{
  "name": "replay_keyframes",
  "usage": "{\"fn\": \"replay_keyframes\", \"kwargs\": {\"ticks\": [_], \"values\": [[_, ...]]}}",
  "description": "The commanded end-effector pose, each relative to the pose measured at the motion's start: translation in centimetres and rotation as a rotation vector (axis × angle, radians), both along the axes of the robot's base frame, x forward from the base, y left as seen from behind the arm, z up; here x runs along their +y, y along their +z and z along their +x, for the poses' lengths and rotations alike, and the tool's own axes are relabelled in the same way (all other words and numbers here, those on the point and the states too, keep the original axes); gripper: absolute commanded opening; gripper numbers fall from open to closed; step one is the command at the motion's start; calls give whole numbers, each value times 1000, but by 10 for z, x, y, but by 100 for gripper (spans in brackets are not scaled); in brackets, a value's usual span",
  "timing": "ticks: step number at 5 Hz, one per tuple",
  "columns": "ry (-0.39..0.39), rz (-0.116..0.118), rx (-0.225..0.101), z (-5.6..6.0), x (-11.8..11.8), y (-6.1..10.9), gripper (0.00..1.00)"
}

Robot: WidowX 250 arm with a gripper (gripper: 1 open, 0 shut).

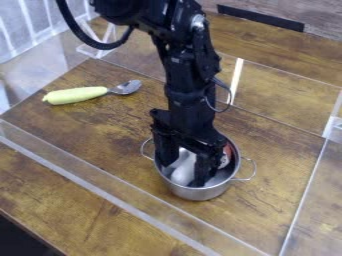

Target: Put the mushroom in the silver pot

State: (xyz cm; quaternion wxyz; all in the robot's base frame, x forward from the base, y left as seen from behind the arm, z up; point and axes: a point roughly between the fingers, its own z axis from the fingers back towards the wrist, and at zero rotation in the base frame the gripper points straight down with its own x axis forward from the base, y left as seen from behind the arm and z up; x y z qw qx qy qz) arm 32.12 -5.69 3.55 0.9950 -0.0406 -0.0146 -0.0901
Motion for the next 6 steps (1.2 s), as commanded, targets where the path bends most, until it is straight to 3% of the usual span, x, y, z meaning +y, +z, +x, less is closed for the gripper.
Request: {"fn": "replay_keyframes", "kwargs": {"ticks": [1, 2, 3, 4, 5, 6], "values": [[-25, -3, -62, 11, -6, 11, 0], [-29, -2, -64, 12, -6, 10, 0], [-38, 8, -63, 13, -7, 12, 100], [-45, 16, -68, 13, -8, 15, 100], [-49, 12, -73, 14, -8, 12, 0], [-51, 9, -77, 15, -7, 11, 0]]}}
